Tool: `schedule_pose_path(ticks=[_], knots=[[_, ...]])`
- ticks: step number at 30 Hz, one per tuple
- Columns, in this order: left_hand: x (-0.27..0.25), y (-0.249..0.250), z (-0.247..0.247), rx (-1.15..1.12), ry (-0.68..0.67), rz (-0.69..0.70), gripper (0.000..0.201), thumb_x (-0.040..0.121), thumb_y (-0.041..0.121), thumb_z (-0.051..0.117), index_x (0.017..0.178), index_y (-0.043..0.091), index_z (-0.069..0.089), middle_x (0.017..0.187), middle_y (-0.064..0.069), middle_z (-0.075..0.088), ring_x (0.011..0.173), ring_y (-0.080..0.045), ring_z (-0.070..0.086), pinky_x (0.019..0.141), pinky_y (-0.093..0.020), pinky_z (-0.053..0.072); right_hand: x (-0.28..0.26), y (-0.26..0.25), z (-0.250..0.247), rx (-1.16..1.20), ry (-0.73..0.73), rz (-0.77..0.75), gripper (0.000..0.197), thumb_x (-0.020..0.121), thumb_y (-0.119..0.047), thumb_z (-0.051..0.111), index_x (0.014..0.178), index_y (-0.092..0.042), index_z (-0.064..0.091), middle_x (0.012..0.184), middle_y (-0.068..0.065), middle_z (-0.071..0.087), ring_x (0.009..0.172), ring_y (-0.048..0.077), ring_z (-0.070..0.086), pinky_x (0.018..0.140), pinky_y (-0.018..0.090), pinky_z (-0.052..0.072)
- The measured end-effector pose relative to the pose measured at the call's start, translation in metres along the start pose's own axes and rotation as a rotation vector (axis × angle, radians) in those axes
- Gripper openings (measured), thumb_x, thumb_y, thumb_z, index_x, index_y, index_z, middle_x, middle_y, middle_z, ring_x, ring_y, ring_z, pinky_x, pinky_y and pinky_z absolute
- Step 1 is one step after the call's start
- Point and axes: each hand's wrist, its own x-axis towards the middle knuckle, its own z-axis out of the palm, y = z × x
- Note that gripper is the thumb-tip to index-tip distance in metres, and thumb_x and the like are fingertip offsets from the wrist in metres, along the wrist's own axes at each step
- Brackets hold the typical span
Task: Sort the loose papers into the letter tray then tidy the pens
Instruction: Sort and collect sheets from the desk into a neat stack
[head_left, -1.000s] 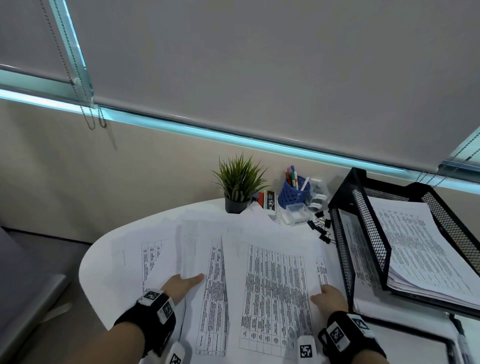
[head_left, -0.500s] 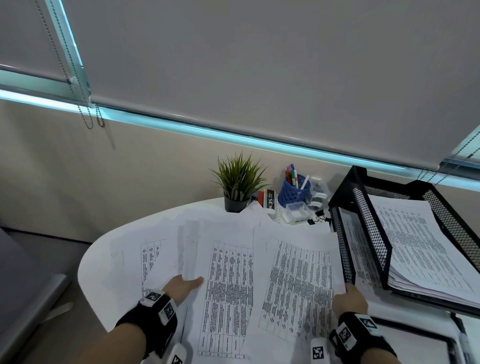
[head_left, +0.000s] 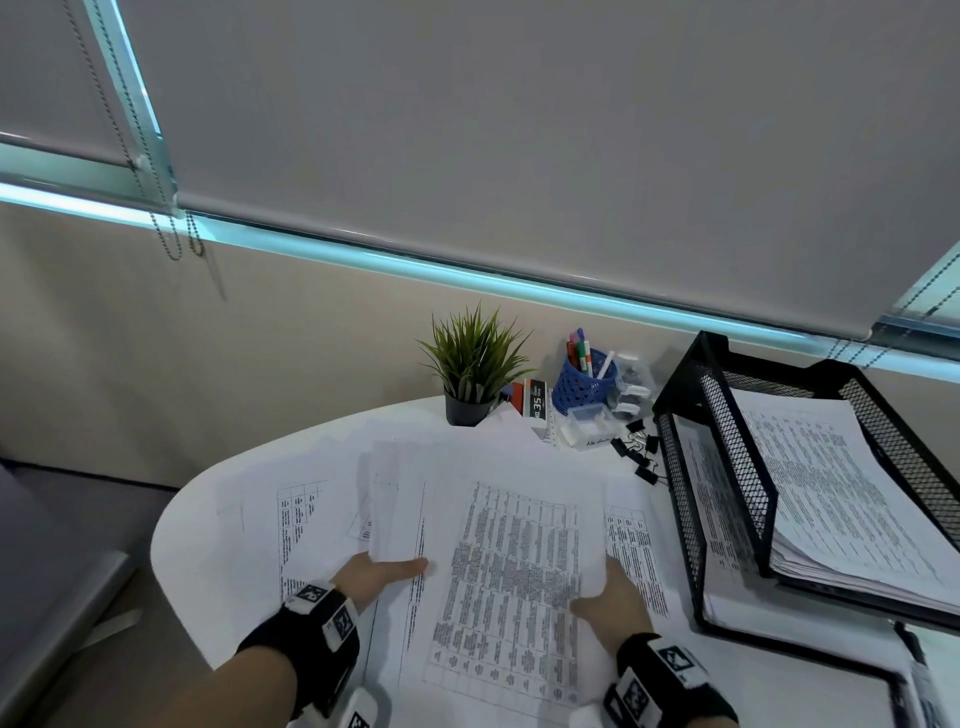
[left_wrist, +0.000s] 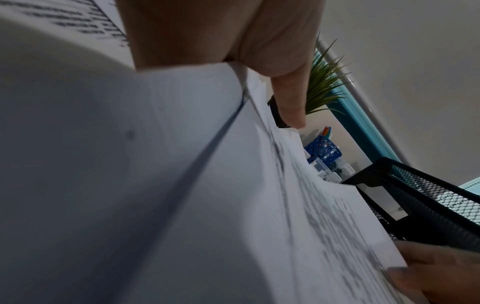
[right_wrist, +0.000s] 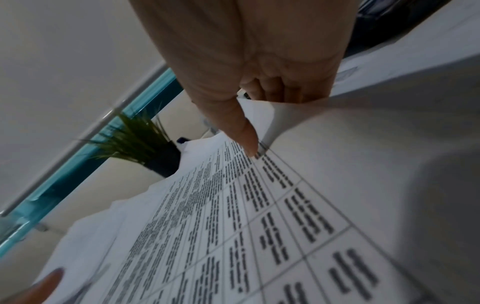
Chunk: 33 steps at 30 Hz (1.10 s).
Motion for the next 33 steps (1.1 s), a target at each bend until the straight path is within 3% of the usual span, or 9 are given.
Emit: schedule_pose_path(ticks=[4, 7, 10, 12, 14, 17, 21, 28, 33], knots=[[-0.004, 0.003, 0.010, 0.003, -0.038, -0.017, 0.116, 0.020, 0.051, 0.085, 0.119, -0.001, 0.057, 0.107, -0.010, 0.066, 0.098, -0.022, 0.057, 0.088, -0.028, 0.040, -0.010, -0.014, 0.014, -0.078, -0.079, -0.041, 0.049, 0.080, -0.007, 0.068, 0.124, -0.009, 0.046, 0.117, 0.005, 0.056, 0.110, 0.022, 0.053, 0.090, 0.026, 0.044], [-0.005, 0.001, 0.014, 0.063, -0.026, -0.035, 0.130, 0.010, 0.064, 0.084, 0.118, -0.003, 0.056, 0.105, -0.012, 0.065, 0.101, -0.026, 0.059, 0.089, -0.031, 0.044, -0.017, -0.020, 0.016, -0.153, -0.102, -0.043, 0.074, 0.082, -0.021, 0.069, 0.142, -0.005, 0.029, 0.140, 0.009, 0.043, 0.127, 0.023, 0.041, 0.104, 0.030, 0.034], [-0.007, 0.001, 0.021, 0.110, 0.011, -0.048, 0.067, 0.065, 0.036, 0.082, 0.110, -0.005, 0.055, 0.107, -0.014, 0.063, 0.116, -0.031, 0.053, 0.087, -0.029, 0.044, -0.020, -0.017, 0.016, -0.067, -0.161, -0.066, 0.089, 0.084, -0.027, 0.069, 0.151, -0.016, 0.012, 0.155, 0.003, 0.024, 0.142, 0.021, 0.024, 0.115, 0.034, 0.021], [-0.006, -0.003, 0.019, 0.103, 0.059, -0.025, 0.040, 0.074, 0.022, 0.077, 0.098, -0.002, 0.056, 0.090, -0.007, 0.062, 0.114, -0.033, 0.055, 0.079, -0.026, 0.045, -0.018, -0.014, 0.014, 0.018, -0.179, -0.049, 0.089, 0.083, -0.025, 0.070, 0.152, -0.019, 0.013, 0.154, 0.004, 0.027, 0.140, 0.021, 0.028, 0.115, 0.035, 0.025], [-0.006, -0.007, 0.017, 0.059, 0.047, -0.002, 0.061, 0.066, 0.027, 0.081, 0.111, -0.004, 0.054, 0.101, -0.012, 0.064, 0.113, -0.033, 0.055, 0.092, -0.033, 0.047, -0.017, -0.012, 0.007, 0.125, -0.153, 0.002, 0.091, 0.082, -0.022, 0.071, 0.151, -0.015, 0.012, 0.145, 0.009, 0.039, 0.129, 0.024, 0.041, 0.108, 0.035, 0.033], [-0.017, -0.001, 0.010, -0.004, -0.047, 0.074, 0.068, 0.042, 0.044, 0.088, 0.097, 0.017, 0.058, 0.101, -0.004, 0.065, 0.108, -0.026, 0.055, 0.105, -0.041, 0.038, -0.015, -0.008, -0.008, 0.323, -0.118, 0.044, 0.099, 0.075, -0.027, 0.078, 0.150, -0.012, 0.015, 0.138, 0.013, 0.047, 0.116, 0.024, 0.050, 0.104, 0.040, 0.038], [-0.024, 0.014, 0.004, -0.121, -0.153, 0.187, 0.096, 0.033, 0.041, 0.091, 0.120, 0.023, 0.053, 0.120, 0.000, 0.063, 0.118, -0.022, 0.051, 0.112, -0.046, 0.028, -0.022, -0.015, -0.028, 0.503, -0.292, -0.008, 0.105, 0.038, -0.052, 0.090, 0.127, -0.010, 0.054, 0.115, 0.002, 0.069, 0.107, 0.020, 0.065, 0.102, 0.043, 0.044], [-0.055, 0.083, 0.002, -0.130, -0.273, 0.449, 0.090, 0.029, 0.036, 0.095, 0.111, 0.019, 0.062, 0.108, -0.003, 0.071, 0.104, -0.017, 0.066, 0.098, -0.039, 0.044, -0.045, -0.077, -0.077, 0.724, -0.292, -0.247, 0.100, 0.024, -0.031, 0.097, 0.115, -0.009, 0.060, 0.109, 0.010, 0.071, 0.105, 0.027, 0.066, 0.100, 0.047, 0.046], [-0.067, 0.122, 0.004, -0.162, -0.195, 0.609, 0.083, 0.034, 0.040, 0.093, 0.110, 0.017, 0.066, 0.107, -0.005, 0.072, 0.105, -0.021, 0.066, 0.096, -0.044, 0.046, -0.058, -0.113, -0.095, 0.728, -0.090, -0.425, 0.067, 0.041, -0.037, 0.092, 0.101, -0.031, 0.063, 0.105, -0.004, 0.073, 0.108, 0.016, 0.062, 0.103, 0.043, 0.039]])
